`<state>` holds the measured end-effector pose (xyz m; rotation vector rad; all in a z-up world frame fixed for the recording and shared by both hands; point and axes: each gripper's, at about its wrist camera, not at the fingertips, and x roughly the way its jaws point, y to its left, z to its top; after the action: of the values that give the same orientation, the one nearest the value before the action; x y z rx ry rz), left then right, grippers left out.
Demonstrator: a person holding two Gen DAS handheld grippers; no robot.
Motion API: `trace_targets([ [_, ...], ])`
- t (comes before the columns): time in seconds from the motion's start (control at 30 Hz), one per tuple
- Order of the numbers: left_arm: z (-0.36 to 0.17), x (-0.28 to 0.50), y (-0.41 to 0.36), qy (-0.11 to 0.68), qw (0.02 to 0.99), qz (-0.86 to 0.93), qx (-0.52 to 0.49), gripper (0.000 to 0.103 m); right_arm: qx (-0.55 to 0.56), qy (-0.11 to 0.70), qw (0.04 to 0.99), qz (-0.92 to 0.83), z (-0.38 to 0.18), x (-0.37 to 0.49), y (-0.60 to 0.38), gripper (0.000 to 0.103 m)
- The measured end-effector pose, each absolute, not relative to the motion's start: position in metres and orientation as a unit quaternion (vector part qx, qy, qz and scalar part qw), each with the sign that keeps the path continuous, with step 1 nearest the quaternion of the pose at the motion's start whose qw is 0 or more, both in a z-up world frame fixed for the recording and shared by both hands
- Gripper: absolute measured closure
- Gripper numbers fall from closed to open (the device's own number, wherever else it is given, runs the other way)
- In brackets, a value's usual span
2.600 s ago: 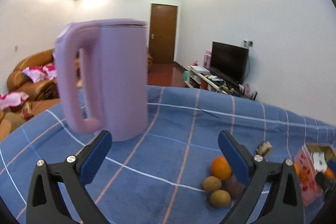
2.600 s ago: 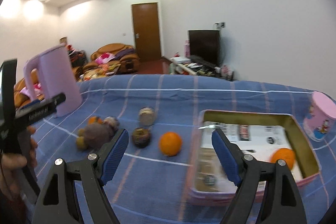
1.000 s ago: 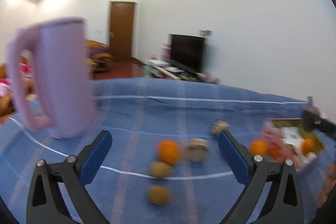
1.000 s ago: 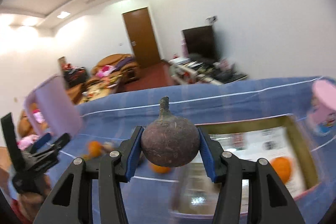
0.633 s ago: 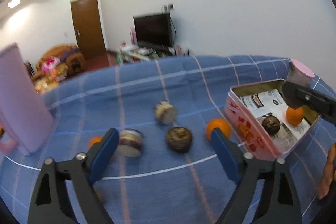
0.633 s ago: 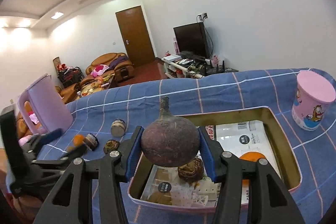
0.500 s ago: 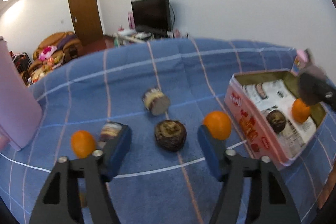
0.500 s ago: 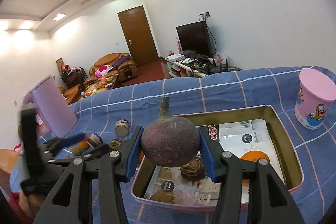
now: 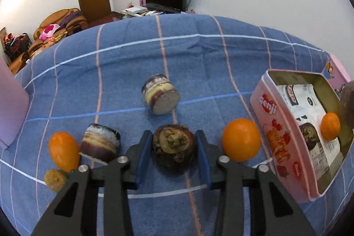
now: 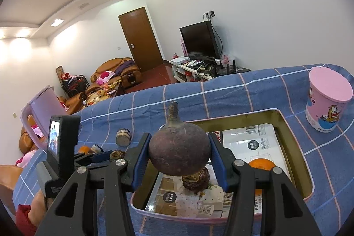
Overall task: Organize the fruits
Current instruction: 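Grasp the dark purple fruit with the right gripper while the left grasps another mangosteen, then release the purple fruit into the tin with the right gripper while the left drops the mangosteen there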
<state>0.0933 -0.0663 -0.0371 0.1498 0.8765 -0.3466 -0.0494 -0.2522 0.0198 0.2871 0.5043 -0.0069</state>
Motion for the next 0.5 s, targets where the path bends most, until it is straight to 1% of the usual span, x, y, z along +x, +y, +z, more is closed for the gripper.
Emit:
trace_targets([
  [0.07, -0.032, 0.087, -0.063, 0.406, 0.897, -0.162, 0.068, 0.062, 0.137, 0.25, 0.958, -0.005, 0.019, -0.048, -0.251, 0.05],
  [0.2, -0.014, 0.062, -0.06, 0.345, 0.926, -0.135, 0.069, 0.062, 0.129, 0.247, 0.96, -0.009, 0.019, -0.047, -0.251, 0.05],
  [0.5, 0.007, 0.027, -0.059, 0.301, 0.943, -0.132, 0.047, 0.061, 0.098, 0.214, 0.971, -0.027, 0.031, -0.062, -0.261, 0.05],
])
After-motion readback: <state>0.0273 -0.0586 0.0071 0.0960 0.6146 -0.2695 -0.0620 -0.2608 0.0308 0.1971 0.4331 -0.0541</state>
